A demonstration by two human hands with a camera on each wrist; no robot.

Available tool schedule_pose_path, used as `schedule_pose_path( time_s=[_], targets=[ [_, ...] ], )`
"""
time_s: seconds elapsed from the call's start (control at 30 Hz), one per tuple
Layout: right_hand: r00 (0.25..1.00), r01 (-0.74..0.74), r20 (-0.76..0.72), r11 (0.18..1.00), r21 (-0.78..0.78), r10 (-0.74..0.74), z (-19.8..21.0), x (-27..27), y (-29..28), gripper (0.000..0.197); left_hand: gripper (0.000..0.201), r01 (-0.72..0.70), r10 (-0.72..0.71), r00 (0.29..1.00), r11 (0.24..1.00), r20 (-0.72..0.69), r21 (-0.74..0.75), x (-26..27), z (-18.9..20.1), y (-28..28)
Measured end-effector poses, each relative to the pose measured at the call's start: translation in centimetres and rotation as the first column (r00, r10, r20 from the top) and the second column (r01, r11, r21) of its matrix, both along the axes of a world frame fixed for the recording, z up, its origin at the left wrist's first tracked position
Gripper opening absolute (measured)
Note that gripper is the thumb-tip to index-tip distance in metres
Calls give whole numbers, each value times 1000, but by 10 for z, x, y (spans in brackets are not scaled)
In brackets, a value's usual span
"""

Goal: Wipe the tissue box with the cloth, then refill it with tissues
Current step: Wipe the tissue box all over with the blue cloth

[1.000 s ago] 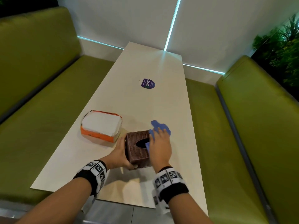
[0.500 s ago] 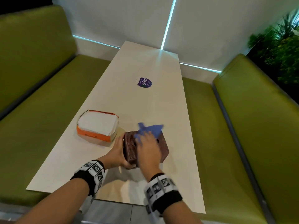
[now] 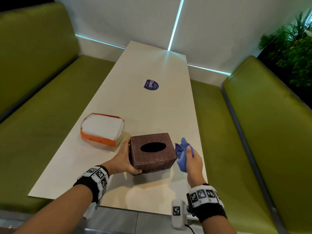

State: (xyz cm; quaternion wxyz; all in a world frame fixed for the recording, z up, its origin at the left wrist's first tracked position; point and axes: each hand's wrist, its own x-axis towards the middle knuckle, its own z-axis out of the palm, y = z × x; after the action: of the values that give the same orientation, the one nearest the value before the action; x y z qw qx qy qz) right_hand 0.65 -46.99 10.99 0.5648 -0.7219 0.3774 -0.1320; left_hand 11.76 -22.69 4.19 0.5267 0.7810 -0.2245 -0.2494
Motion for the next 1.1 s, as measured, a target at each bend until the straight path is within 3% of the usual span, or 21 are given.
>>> schedule_pose_path(
  time_s=[0.07,0.17,0.3,0.43,0.6,0.73,0.83,0.9,1.0,1.1],
  targets=[
    [999,-48,31,984,171,43,-6,-10,-4,32,141,11,-12,1000,1000,-13,-28,-1,1,0],
    [984,-177,62,961,212,168,-4,-19,2,34,137,4,-14,995,995,-102,-103,-3,11,-2],
    [976,-213,104,942,261,192,10,-10,3,32,112,-45,4,976,982,-219,-184,1,38,-5],
    [981,-193,79,938,287,178,27,8,-4,38,132,-67,44,979,991,-200,-113,6,52,-3],
    [990,-122,-32,952,282,136,37,28,-10,28,144,158,-151,983,985,-101,62,6,50,-1],
    [993,-84,-51,949,303,105,42,35,-6,21,134,178,-175,983,982,-59,61,10,50,-1],
    [994,-72,-60,951,301,95,51,38,-1,22,123,112,-113,994,989,6,95,15,47,-3],
    [995,-76,-49,975,211,88,55,40,2,26,122,83,-86,996,992,29,94,17,44,-4],
    [994,-91,53,991,-101,96,62,41,14,34,115,48,-48,999,998,19,47,18,39,-5],
    [963,-198,86,885,-422,257,69,51,41,31,114,26,-26,1000,1000,14,12,19,33,-4]
  ],
)
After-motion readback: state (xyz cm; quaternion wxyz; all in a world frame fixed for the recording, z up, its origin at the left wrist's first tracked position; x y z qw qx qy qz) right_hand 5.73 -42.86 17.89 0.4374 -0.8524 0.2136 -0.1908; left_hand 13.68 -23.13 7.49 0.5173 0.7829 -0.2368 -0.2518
